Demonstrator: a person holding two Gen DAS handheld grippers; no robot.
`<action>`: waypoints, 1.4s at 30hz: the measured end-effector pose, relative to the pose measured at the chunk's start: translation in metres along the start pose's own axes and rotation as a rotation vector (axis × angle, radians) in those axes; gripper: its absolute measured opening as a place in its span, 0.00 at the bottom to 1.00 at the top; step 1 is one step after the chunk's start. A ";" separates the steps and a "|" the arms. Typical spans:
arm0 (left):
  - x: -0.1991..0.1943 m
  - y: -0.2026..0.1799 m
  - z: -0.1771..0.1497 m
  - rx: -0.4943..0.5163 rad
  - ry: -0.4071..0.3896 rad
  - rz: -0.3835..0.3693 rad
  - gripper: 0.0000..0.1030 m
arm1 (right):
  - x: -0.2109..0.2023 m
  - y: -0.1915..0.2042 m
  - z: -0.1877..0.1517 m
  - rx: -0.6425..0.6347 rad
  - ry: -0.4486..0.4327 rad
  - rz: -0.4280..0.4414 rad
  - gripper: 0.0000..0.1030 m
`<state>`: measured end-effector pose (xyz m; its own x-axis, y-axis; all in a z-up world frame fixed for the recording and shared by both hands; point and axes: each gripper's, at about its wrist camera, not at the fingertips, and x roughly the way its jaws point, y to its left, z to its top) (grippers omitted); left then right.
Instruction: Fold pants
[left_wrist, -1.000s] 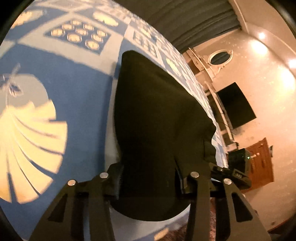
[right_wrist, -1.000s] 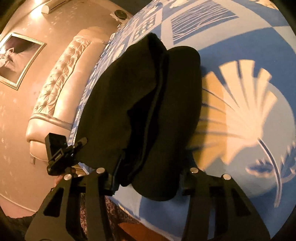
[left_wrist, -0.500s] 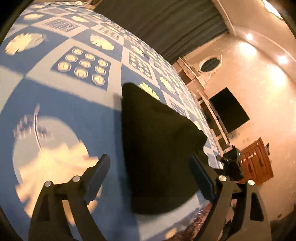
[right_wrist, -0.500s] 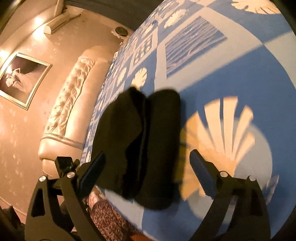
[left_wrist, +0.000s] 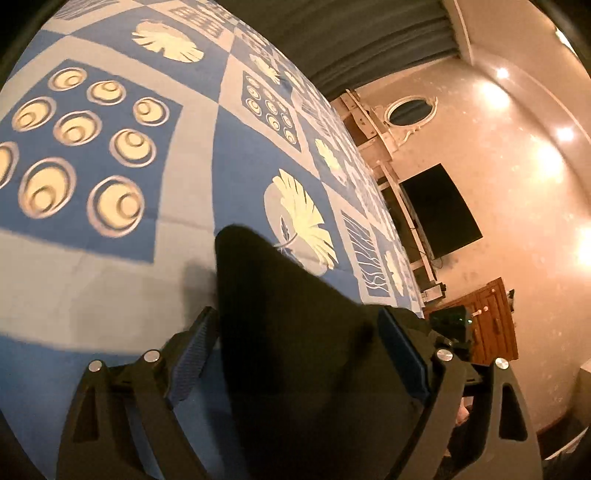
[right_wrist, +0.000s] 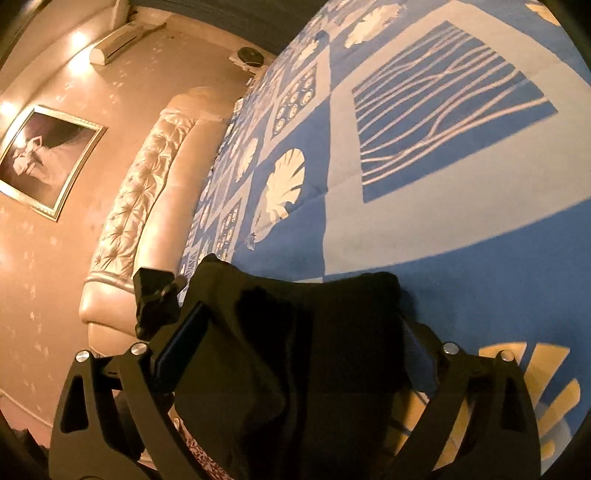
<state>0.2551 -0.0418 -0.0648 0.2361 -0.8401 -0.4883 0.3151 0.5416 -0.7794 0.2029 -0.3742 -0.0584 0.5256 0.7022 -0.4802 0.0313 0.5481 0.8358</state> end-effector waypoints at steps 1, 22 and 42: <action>0.001 -0.001 0.000 0.005 -0.009 0.007 0.78 | 0.001 0.000 0.002 -0.005 0.007 -0.018 0.57; -0.023 -0.049 -0.046 0.197 -0.110 0.567 0.88 | -0.042 0.023 -0.043 -0.087 -0.117 -0.269 0.87; -0.057 -0.136 -0.192 0.268 -0.236 0.885 0.88 | -0.023 0.119 -0.185 -0.377 -0.156 -0.584 0.92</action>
<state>0.0226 -0.0731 -0.0065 0.6600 -0.1105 -0.7431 0.1266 0.9913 -0.0349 0.0378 -0.2411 0.0027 0.6290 0.1881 -0.7543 0.0633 0.9547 0.2908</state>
